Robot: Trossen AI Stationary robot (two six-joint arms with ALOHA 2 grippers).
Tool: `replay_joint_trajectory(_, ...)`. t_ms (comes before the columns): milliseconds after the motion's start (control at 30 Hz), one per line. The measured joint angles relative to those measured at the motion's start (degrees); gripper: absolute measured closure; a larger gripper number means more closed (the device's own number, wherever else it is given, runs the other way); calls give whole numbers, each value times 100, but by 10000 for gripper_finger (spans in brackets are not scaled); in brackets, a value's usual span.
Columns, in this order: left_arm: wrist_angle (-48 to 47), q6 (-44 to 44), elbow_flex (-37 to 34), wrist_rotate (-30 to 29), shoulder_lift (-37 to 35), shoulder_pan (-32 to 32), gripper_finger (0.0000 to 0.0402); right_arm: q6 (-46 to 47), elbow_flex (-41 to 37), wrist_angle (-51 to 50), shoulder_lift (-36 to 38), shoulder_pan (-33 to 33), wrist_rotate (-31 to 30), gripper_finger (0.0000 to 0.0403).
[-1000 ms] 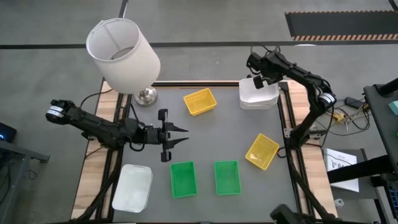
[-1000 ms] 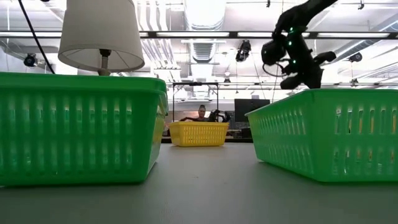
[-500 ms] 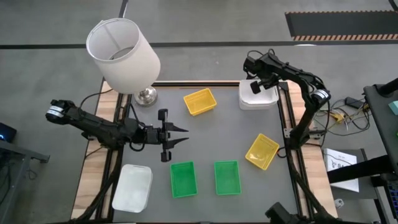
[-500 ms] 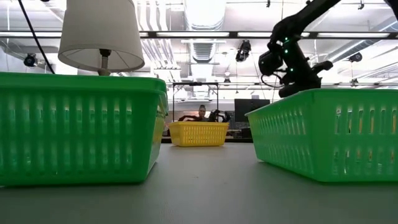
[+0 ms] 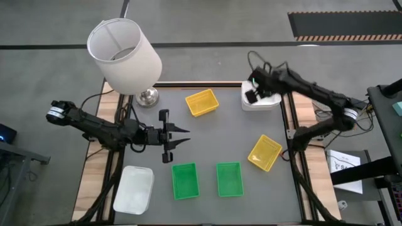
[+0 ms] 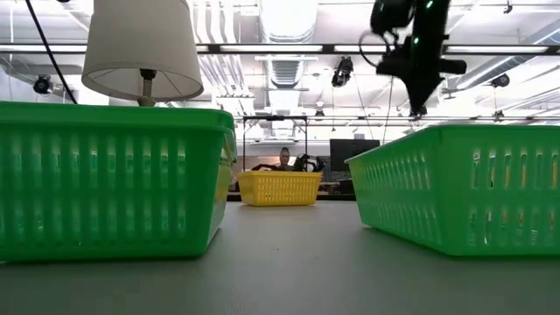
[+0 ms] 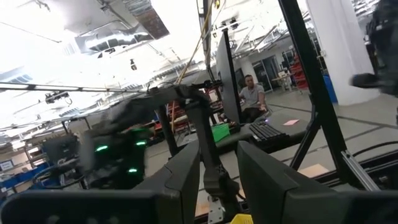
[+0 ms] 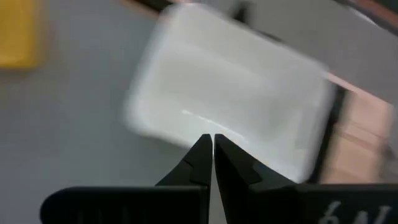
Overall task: Stack baskets by color
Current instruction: Stack the bottom white bin on the top white bin
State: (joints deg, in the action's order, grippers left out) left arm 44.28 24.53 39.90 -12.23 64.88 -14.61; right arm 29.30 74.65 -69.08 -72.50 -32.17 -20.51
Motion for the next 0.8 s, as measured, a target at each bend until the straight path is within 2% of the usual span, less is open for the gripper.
replay_joint_trajectory(200, 32, -162, 2, 0, 0, -2, 309, 611, -1762, 1884, 1147, 1958, -136, 392)
replay_joint_trajectory(400, 27, -611, 2, 0, 73, -3, 309, 184, -3313, 4424, 1926, 3385, -304, 392)
replay_joint_trajectory(600, 91, -925, 2, 0, 444, -4, 309, -869, -4174, 6047, 2235, 4047, -303, 392)
replay_joint_trajectory(700, 435, -1144, 2, 0, 651, -26, 309, -1231, -4482, 6362, 2268, 4168, -256, 392)
replay_joint_trajectory(800, 477, -1771, 2, 2, 879, -87, 309, -1472, -4749, 6612, 2267, 4193, 35, 392)
